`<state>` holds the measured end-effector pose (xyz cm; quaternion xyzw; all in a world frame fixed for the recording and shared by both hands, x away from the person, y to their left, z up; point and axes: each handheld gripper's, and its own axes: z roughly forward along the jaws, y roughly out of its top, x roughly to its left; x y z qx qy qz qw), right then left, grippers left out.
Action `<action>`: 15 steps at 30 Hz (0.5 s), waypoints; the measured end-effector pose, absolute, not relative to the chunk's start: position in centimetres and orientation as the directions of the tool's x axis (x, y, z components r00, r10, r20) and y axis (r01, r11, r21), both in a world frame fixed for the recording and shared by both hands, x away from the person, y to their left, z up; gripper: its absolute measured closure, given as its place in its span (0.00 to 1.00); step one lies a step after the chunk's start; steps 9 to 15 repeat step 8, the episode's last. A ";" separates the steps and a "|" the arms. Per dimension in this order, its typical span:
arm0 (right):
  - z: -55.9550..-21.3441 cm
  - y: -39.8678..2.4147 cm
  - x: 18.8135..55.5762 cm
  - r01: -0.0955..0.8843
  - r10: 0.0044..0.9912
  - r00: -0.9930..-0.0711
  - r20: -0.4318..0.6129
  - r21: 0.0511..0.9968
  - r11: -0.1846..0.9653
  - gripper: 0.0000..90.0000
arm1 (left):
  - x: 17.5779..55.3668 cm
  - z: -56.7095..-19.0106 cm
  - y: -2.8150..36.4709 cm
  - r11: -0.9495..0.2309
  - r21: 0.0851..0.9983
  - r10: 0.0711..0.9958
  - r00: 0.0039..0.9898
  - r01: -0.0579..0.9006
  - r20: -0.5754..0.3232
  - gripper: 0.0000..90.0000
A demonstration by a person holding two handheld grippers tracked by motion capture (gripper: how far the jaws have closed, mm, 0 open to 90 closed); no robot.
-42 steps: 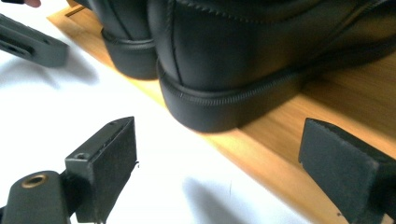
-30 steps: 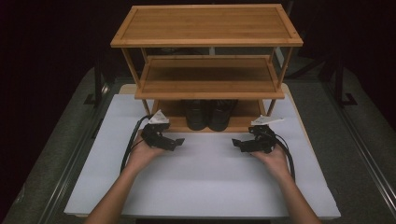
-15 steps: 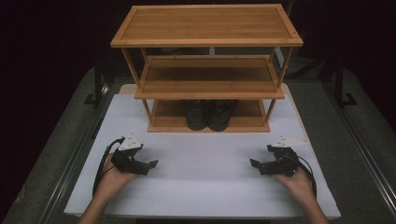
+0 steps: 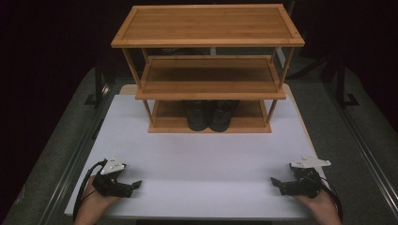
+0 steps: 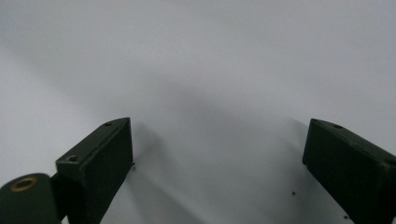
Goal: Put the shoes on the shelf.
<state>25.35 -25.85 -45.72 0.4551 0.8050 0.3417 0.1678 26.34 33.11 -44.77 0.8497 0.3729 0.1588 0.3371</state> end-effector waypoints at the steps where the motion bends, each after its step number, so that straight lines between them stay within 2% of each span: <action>1: -45.7 -25.8 25.3 0.615 0.848 -0.530 0.032 0.703 0.357 0.09 | 26.3 -44.9 33.2 -0.493 0.698 0.738 0.675 0.519 0.019 0.10; 15: -45.8 -25.7 25.3 0.610 0.846 -0.533 0.025 0.704 0.364 0.09 | 26.2 -44.9 33.2 -0.487 0.704 0.736 0.677 0.517 0.012 0.09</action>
